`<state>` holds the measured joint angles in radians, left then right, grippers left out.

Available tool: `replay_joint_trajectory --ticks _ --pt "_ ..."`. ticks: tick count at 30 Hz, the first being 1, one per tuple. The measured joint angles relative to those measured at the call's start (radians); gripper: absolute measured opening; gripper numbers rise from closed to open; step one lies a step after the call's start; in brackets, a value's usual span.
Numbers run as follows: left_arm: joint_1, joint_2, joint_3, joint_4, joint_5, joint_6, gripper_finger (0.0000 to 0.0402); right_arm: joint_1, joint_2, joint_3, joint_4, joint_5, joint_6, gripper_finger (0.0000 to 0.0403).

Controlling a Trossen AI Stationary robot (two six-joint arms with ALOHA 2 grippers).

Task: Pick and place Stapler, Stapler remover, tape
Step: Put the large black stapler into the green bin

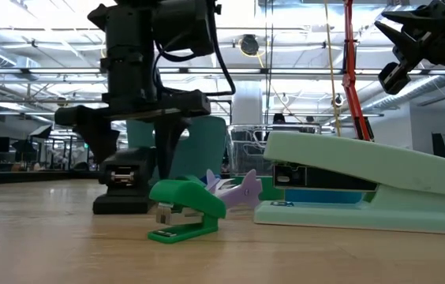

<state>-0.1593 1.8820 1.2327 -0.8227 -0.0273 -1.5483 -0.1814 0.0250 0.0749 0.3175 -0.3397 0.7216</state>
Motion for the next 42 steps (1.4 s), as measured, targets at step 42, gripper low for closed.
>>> replay_joint_trajectory --ticks 42 --pt "-0.019 0.066 0.006 0.02 0.015 -0.365 0.0312 0.0 -0.001 0.0 0.009 -0.002 0.0 0.005"
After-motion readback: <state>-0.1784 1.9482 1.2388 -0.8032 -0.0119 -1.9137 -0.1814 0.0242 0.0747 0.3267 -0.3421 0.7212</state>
